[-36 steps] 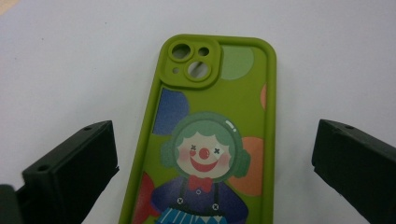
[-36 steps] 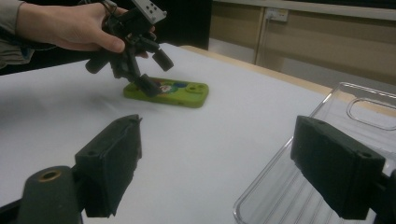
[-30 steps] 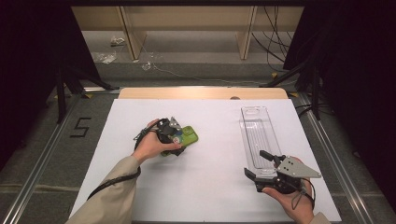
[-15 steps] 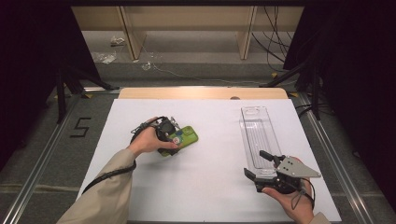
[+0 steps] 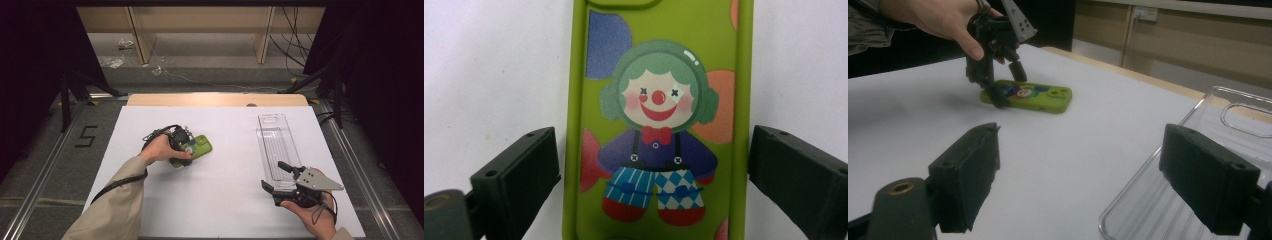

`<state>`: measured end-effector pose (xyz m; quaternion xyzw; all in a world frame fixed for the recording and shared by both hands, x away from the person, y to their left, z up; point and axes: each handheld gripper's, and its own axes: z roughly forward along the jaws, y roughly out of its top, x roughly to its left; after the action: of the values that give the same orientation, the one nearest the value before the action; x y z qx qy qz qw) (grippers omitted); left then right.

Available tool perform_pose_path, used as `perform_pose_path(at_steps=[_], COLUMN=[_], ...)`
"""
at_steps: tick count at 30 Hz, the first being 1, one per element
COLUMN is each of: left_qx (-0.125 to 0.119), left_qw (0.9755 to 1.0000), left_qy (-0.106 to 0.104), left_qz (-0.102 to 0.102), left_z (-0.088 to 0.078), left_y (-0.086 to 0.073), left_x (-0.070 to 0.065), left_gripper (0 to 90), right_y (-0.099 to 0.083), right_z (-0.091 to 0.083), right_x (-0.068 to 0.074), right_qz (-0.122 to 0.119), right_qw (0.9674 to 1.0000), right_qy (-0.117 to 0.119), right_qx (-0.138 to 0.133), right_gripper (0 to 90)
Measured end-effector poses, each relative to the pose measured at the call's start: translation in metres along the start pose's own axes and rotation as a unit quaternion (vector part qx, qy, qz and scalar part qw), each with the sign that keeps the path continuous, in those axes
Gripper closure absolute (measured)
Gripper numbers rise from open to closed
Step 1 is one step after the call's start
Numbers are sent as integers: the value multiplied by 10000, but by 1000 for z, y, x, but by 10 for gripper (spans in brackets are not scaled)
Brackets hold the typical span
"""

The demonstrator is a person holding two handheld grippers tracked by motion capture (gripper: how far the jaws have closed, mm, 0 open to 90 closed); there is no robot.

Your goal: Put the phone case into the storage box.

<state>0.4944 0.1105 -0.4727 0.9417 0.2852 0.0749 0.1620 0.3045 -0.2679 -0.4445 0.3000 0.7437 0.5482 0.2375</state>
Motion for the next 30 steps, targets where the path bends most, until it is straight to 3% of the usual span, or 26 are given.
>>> perform_pose_path(at_steps=[12, 17, 30], left_qx=[131, 219, 439], left_qw=[9994, 9994, 9986], left_qy=[-255, -224, -254], left_qz=[-196, -179, -157], left_z=[4, 4, 0], left_y=[1, 4, 10], left_x=[8, 7, 5], left_gripper=[24, 28, 150], right_y=[0, 0, -1], right_z=[0, 1, 1], right_x=[0, 0, 0], right_qz=[-2, 0, 10], right_qw=[10000, 10000, 10000], right_qy=[14, 23, 40], right_qx=[8, 16, 14], right_gripper=[175, 175, 175])
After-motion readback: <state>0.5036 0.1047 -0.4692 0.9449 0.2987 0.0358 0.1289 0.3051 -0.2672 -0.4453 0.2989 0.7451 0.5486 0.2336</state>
